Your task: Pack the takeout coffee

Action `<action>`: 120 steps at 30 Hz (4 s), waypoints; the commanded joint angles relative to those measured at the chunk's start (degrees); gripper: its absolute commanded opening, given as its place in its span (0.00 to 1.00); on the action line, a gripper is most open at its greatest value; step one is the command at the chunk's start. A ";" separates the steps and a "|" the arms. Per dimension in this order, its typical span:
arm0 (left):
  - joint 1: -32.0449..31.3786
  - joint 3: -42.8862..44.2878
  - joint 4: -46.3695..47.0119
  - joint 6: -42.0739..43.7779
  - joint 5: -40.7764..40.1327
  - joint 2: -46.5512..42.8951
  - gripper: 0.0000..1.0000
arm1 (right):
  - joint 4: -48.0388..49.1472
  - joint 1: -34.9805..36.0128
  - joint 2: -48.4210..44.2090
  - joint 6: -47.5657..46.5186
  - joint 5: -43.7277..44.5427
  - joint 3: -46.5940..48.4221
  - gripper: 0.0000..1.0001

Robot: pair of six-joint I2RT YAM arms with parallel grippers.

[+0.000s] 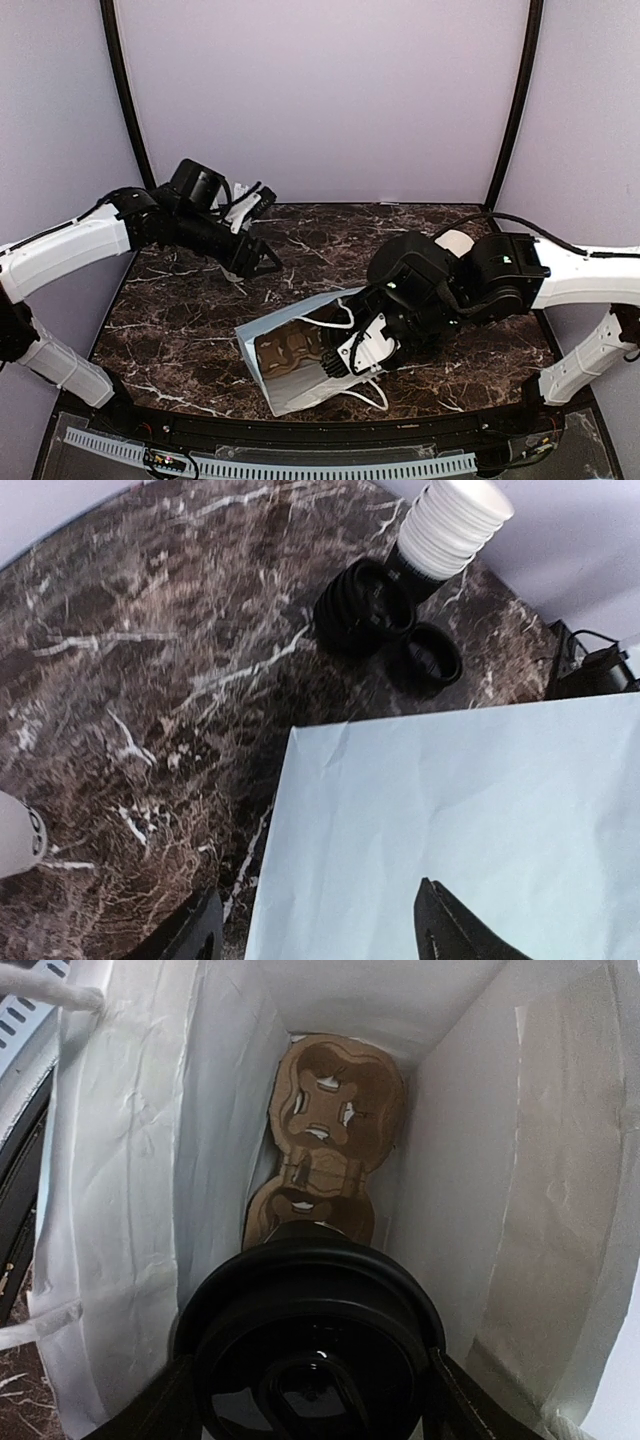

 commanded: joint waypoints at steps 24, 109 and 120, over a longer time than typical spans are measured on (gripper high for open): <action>0.33 -8.57 19.74 -3.72 7.94 14.31 0.65 | 13.13 1.61 4.12 -1.64 5.33 -6.68 0.41; 8.97 -9.49 14.46 -0.01 13.23 12.52 0.62 | -19.07 -9.05 32.33 10.41 -13.39 27.30 0.38; 10.36 -9.73 11.23 0.76 11.50 8.86 0.63 | -19.88 -14.37 36.99 13.43 -22.16 26.31 0.38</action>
